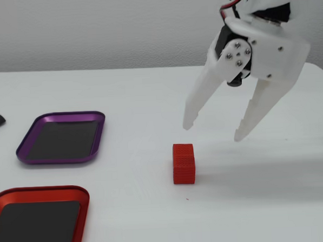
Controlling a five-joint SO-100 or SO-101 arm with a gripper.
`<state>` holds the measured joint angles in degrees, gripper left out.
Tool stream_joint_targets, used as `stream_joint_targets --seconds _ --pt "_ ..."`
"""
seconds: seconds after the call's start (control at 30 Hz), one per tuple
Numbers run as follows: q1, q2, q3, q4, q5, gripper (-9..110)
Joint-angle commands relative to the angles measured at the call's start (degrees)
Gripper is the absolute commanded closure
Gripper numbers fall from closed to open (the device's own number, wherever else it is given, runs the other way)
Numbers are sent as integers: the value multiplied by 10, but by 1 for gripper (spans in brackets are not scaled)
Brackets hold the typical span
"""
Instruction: Grasp a red block and put it in the left red dish.
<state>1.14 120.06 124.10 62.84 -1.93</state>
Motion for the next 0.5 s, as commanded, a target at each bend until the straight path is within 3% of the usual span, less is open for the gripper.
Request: stream_joint_targets --seconds 0.0,0.47 --pt "5 -43 -21 -18 -1 75" --pt "7 -163 -21 -182 -11 74"
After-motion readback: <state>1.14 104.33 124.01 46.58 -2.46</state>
